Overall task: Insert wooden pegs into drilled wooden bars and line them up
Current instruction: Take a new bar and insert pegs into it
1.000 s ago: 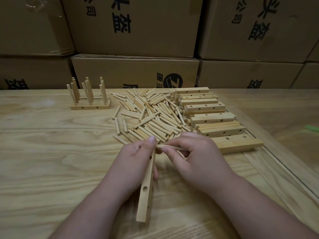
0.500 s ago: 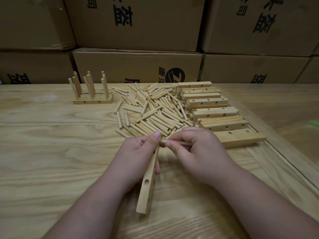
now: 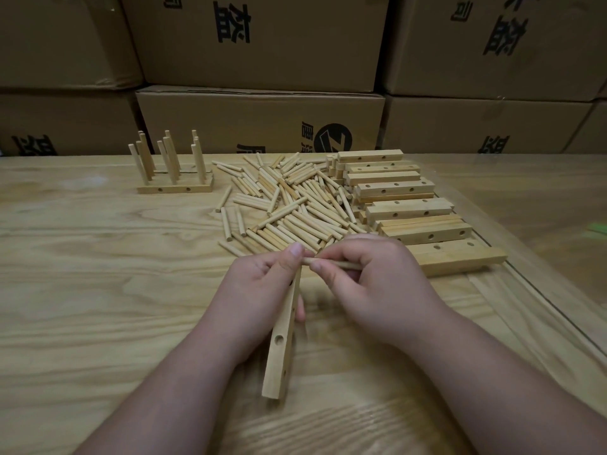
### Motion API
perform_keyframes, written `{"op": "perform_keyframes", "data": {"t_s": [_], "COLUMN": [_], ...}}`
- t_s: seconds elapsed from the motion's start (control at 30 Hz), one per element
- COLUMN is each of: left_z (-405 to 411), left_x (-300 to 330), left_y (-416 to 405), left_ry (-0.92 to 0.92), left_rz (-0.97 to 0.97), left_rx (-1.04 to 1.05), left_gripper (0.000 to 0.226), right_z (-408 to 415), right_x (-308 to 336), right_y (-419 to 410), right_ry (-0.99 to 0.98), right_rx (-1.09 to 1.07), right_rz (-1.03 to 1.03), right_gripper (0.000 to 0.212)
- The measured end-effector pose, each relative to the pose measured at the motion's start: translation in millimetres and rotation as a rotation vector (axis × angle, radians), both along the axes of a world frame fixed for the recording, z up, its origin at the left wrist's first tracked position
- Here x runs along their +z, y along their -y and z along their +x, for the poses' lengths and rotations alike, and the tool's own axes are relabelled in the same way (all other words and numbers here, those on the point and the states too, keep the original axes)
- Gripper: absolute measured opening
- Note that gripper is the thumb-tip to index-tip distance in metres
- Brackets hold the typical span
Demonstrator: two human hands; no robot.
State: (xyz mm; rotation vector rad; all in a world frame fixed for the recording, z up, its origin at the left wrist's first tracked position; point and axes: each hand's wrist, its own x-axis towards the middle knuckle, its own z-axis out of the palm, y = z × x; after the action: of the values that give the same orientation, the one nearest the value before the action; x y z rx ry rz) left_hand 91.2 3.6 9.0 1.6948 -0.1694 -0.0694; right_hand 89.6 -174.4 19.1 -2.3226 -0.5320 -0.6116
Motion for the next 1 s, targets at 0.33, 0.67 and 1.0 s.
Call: {"op": "perform_keyframes", "data": {"t_s": [0.33,0.67,1.0], "left_z": [5.1,21.5,25.2], "left_x": [-4.7,-12.9,-16.9], "left_y": [5.1,-7.6,-7.5], "left_ry": [-0.107,-0.186,-0.160], "left_rz": [-0.259,-0.523,-0.531], "left_rx": [-0.002,0.197,0.164], "left_gripper": [0.036,0.045,0.043], "right_z": [2.3,18.2,17.7], "right_x": [-5.7,-21.3,-16.6], "right_y": [3.3,13.3,13.0], "right_ry": [0.026,-0.199,-0.193], "right_rx": [-0.080,-0.191,-0.210], "right_rz": [0.448,-0.104,-0.246], "right_gripper": [0.026,0.034,0.030]}}
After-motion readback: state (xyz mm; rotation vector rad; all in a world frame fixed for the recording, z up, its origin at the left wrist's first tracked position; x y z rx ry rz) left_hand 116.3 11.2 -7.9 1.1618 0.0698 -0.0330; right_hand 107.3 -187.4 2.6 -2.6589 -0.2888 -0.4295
